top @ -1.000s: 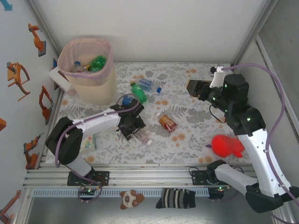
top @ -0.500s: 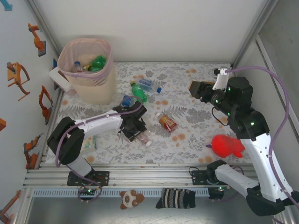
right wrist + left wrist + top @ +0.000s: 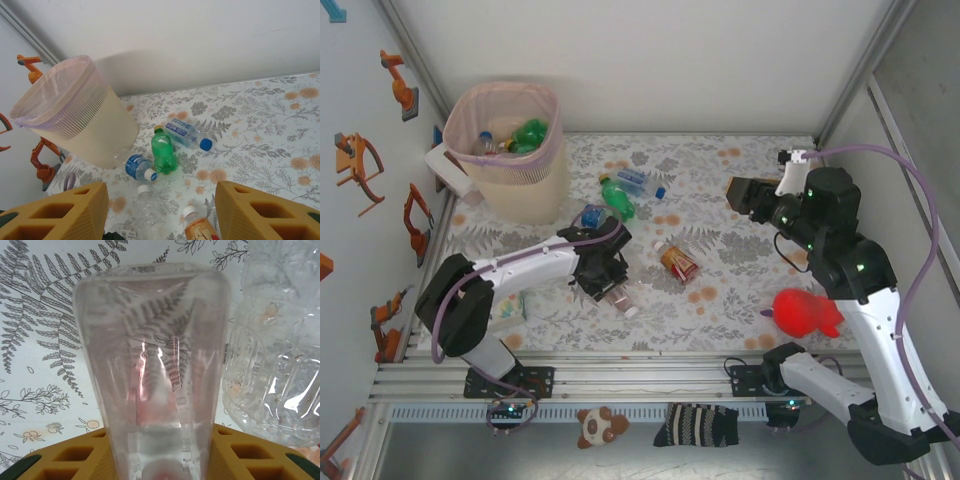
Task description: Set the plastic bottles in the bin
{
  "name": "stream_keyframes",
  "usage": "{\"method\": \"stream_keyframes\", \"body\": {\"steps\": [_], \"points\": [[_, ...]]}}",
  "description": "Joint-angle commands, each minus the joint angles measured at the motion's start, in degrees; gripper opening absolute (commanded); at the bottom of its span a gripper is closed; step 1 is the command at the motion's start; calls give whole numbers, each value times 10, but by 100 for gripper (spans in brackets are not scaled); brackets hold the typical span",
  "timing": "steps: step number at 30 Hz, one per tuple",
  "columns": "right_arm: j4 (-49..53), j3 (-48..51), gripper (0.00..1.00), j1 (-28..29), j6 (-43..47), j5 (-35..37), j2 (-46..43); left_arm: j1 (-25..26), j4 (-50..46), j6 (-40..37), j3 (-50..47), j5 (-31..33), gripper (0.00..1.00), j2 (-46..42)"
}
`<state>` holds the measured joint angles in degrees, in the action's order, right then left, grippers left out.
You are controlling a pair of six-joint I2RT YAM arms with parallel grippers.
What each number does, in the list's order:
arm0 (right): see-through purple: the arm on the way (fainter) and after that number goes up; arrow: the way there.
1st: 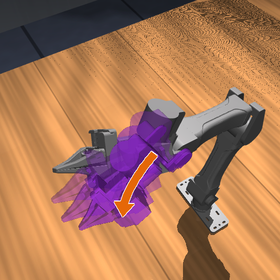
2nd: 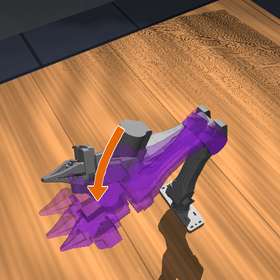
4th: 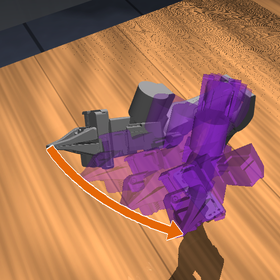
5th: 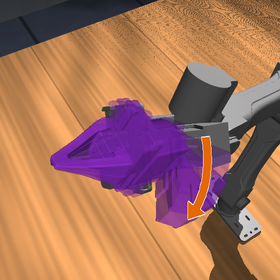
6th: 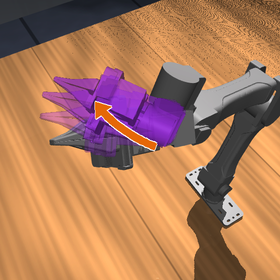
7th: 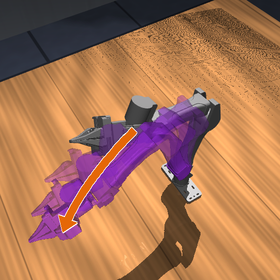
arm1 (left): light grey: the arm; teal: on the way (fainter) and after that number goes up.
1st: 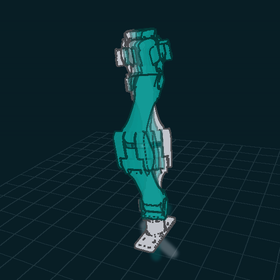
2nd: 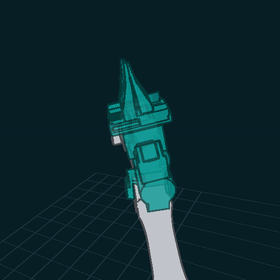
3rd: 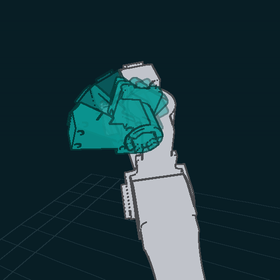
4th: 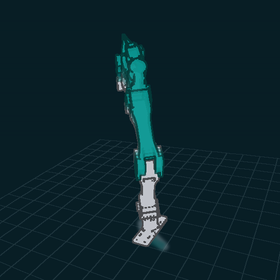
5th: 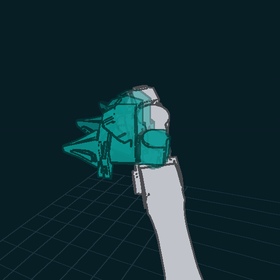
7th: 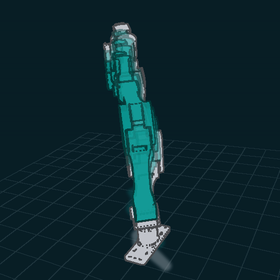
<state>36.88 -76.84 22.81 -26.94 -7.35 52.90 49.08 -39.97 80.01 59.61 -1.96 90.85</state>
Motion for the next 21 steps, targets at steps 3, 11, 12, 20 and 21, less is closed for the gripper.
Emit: {"method": "stream_keyframes", "body": {"steps": [3, 11, 12, 20, 21], "points": [[0, 7, 57, 4, 4, 19, -13, -9, -36, -35, 16, 30, 43, -44], [-1, 4, 57, 4, 3, 19, -10, -29, -52, -124, 41, 58, 41, -109], [-2, 5, 57, 4, 3, 19, -10, -34, -52, -136, 42, 57, 41, -117], [-7, 0, 57, 4, 2, 17, -1, -88, -15, -248, 53, 67, 38, -233], [-7, -1, 57, 4, 2, 17, 1, -90, -14, -251, 57, 82, 38, -244]]}}
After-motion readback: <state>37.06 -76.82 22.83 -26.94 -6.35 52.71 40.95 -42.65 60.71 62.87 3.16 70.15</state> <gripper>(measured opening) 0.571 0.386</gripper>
